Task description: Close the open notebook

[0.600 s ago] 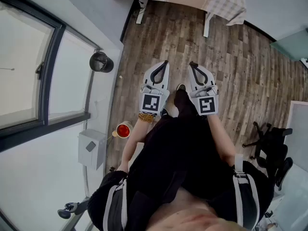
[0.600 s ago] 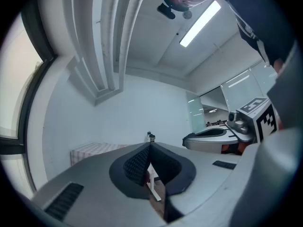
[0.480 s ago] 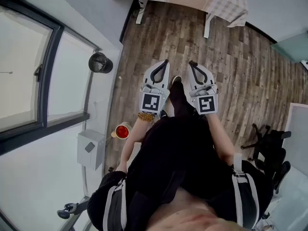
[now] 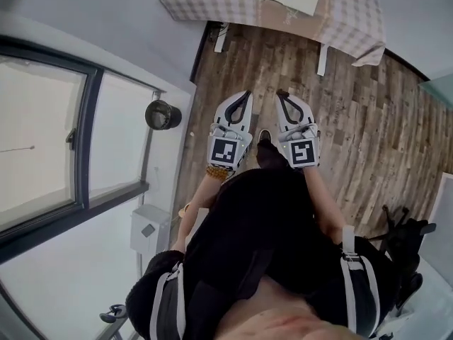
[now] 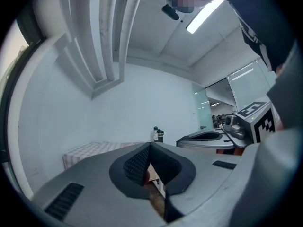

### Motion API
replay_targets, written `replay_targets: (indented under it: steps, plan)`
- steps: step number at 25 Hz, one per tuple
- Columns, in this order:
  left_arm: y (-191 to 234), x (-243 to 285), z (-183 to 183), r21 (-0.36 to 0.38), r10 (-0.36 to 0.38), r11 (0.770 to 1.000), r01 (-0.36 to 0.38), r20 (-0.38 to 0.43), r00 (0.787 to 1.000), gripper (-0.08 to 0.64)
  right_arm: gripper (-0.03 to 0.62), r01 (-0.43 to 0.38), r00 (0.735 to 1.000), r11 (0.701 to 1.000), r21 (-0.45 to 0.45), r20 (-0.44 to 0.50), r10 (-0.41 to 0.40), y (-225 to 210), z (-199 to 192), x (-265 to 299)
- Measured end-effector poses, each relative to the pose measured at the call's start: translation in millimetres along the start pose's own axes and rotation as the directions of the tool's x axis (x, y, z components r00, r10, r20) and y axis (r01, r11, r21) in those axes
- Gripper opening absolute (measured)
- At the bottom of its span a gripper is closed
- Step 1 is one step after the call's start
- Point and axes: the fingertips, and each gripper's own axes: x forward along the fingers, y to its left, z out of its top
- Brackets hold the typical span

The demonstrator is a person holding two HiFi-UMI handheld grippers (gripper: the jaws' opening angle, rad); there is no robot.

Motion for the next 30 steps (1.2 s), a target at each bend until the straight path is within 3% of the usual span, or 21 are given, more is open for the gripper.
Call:
replay_targets:
  steps: [6, 12, 19, 24, 30]
  plan:
    - [15.3, 89.0, 3.3, 0.031, -0.011, 0.999, 0.012, -0.011, 1.0, 0.003, 0.006, 0.002, 0.999, 1.0, 0.029, -0.035, -0.001, -77.9, -34.7, 52.0]
    - [18.7, 146.1, -1.7, 0.043, -0.035, 0.998, 0.036, -0.024, 0.999, 0.003, 0.006, 0.046, 0.997, 0.997, 0.06, -0.071, -0.042, -135.7, -55.3, 73.3]
    - [39.5, 193.6, -2.5, 0.054, -0.053, 0.997, 0.055, -0.036, 0.998, 0.003, 0.006, 0.061, 0.995, 0.997, 0.049, -0.08, -0.057, -163.7, -62.3, 111.7]
    - [65.9, 227.9, -16.9, 0.023, -0.076, 0.997, 0.077, -0.039, 0.996, 0.003, 0.006, 0.086, 0.992, 0.996, 0.029, -0.098, -0.083, -177.0, -70.2, 143.7]
    - [107.8, 289.7, -29.4, -0.013, -0.13, 0.991, 0.13, -0.028, 0.991, 0.003, 0.006, 0.126, 0.975, 0.991, -0.039, -0.18, -0.131, -205.4, -88.2, 196.1]
